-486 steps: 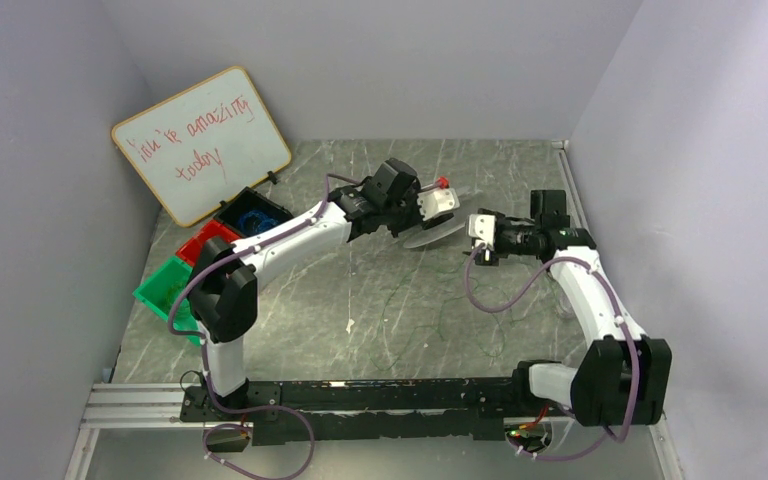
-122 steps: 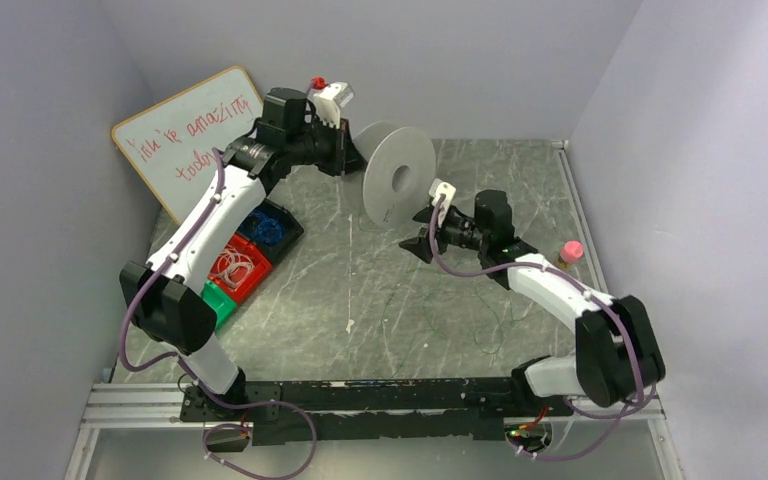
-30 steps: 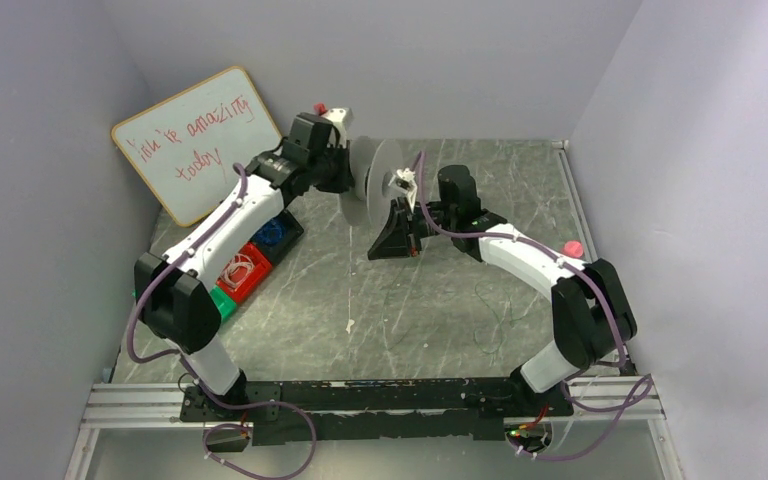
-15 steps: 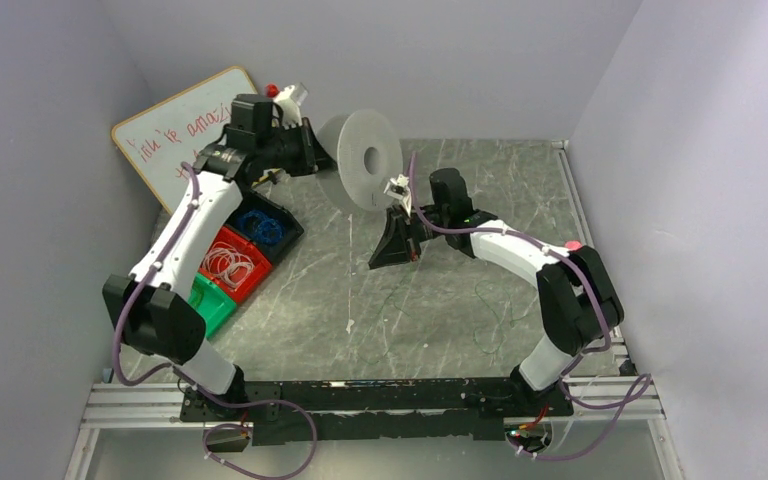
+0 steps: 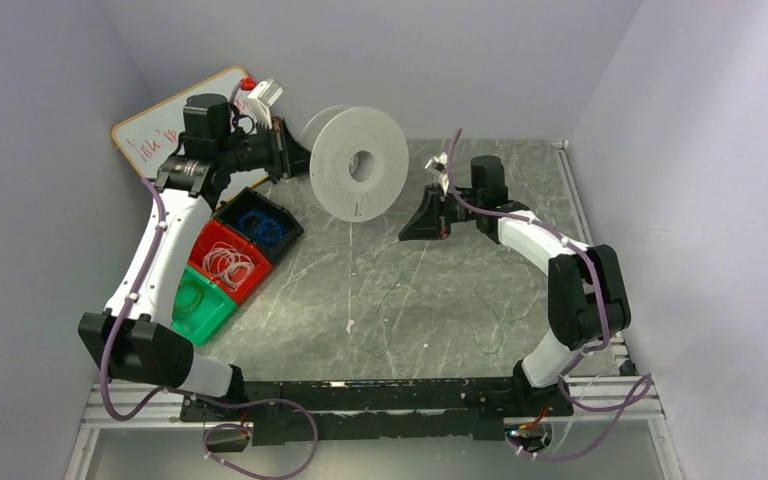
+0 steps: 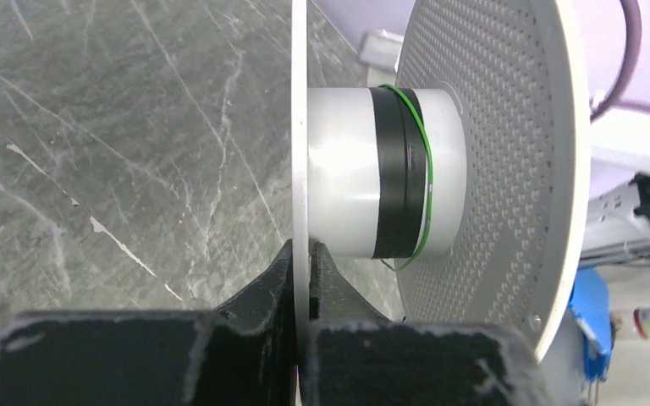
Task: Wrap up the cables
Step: Wrap the cable around the cable reel.
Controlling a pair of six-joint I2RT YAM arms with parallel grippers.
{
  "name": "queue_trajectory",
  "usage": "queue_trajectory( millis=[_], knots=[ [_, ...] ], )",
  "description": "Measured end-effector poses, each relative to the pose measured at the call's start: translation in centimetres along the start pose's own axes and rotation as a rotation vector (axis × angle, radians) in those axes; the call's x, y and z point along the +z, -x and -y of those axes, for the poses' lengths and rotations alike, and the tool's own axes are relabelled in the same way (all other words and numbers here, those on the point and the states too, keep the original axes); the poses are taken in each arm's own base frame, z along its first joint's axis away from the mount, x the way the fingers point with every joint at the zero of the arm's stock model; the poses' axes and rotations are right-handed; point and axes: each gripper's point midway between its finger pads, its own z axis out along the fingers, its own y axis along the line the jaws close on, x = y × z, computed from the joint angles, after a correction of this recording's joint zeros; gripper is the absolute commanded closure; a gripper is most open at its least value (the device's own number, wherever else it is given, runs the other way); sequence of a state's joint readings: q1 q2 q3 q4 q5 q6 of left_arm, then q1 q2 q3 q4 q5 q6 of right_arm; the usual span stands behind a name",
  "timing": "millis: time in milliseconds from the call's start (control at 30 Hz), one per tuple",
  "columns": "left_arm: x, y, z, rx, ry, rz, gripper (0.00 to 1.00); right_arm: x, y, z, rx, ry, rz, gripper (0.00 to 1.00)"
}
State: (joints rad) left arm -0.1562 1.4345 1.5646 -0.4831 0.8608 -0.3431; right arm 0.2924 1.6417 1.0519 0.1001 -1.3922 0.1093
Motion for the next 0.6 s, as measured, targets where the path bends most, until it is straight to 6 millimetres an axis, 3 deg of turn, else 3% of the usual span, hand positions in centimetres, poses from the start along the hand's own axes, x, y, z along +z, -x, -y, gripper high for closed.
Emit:
queue_trajectory(
  millis=[233, 400, 600],
  knots=[
    [-0.9, -2.4, 0.4, 0.159, -0.042, -0.072, 0.98, -2.5, 1.3, 0.6, 0.035, -0.039, 0.045, 0.94],
    [-1.2, -4.1, -0.1, 0.244, -0.045, -0.133, 0.98, -4.4, 3.6, 0.7, 0.063, -0.066, 0.082, 0.97],
    [0.6, -6.5, -0.7, 0.383, 0.01, -0.199, 0.98, -5.4, 5.4, -0.1, 0.117, -0.062, 0.107, 0.94]
  ],
)
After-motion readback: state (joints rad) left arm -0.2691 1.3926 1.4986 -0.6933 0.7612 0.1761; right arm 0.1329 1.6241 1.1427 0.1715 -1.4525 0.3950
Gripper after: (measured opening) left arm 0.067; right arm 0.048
